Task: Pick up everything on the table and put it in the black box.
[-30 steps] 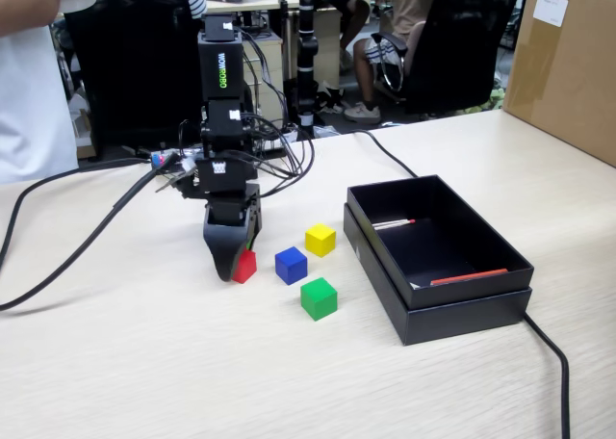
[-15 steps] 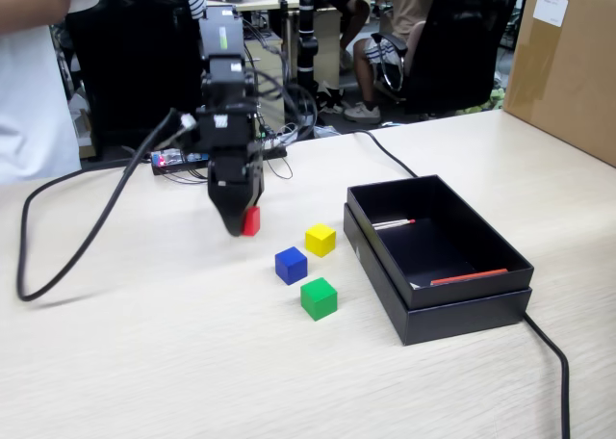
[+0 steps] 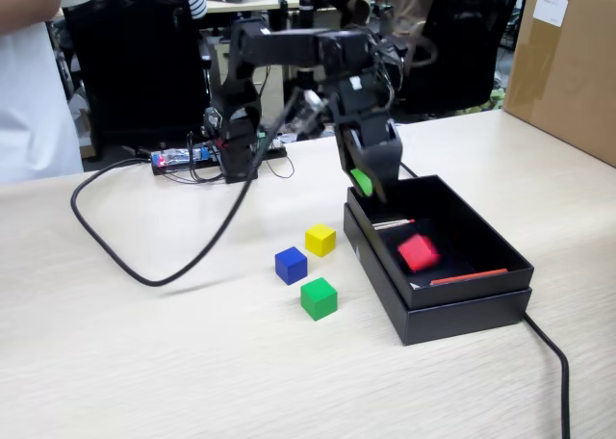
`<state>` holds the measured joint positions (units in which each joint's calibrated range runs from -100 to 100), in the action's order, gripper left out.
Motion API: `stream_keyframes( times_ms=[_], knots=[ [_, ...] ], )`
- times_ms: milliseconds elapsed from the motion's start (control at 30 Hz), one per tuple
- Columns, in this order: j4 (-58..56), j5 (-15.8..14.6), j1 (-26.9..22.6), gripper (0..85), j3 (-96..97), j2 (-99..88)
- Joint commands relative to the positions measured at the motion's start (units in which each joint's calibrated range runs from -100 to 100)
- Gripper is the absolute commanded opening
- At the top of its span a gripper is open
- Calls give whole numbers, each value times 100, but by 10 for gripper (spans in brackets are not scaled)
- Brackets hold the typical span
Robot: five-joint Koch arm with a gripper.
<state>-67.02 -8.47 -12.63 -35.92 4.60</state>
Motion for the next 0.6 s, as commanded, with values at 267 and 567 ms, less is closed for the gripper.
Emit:
stream_keyframes(
  times_ms=[267, 567],
  knots=[
    [-257, -34, 24, 363, -352, -787],
    [-223, 484, 684, 456, 2314, -3437]
  ],
)
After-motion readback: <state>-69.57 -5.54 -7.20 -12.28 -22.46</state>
